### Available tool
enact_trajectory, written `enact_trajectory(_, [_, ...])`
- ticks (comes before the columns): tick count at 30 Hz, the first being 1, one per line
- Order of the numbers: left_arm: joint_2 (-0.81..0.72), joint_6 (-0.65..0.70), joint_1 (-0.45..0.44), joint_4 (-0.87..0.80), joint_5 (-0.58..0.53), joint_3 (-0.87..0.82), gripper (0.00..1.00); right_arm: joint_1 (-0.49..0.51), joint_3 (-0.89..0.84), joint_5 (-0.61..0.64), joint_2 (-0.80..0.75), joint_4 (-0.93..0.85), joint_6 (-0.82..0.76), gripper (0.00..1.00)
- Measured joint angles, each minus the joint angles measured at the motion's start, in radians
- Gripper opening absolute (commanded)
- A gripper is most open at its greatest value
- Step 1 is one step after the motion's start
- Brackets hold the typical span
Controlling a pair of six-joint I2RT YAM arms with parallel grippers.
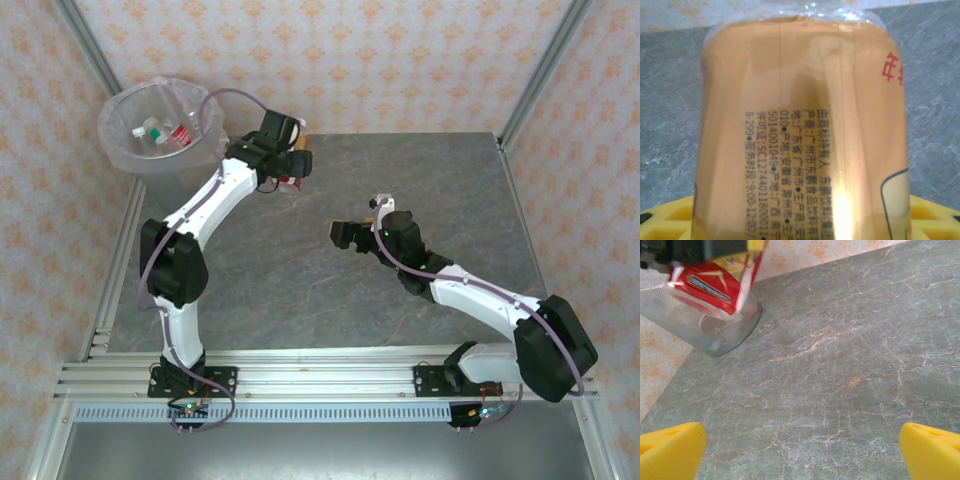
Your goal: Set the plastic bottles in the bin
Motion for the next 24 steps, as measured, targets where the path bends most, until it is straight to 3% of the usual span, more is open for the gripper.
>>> enact_trajectory(12, [-0.266, -0.018, 0.109, 0.069, -0.036, -0.066, 0.51, 0.004, 0.000, -0.002, 0.002, 0.021, -0.003, 0.99])
enact_trajectory(24, [-0.284, -0.023, 0.256, 0.043, -0.141, 0.075, 0.52, 0.006, 0.000, 0.016, 0.032, 0.035, -0.003, 0.99])
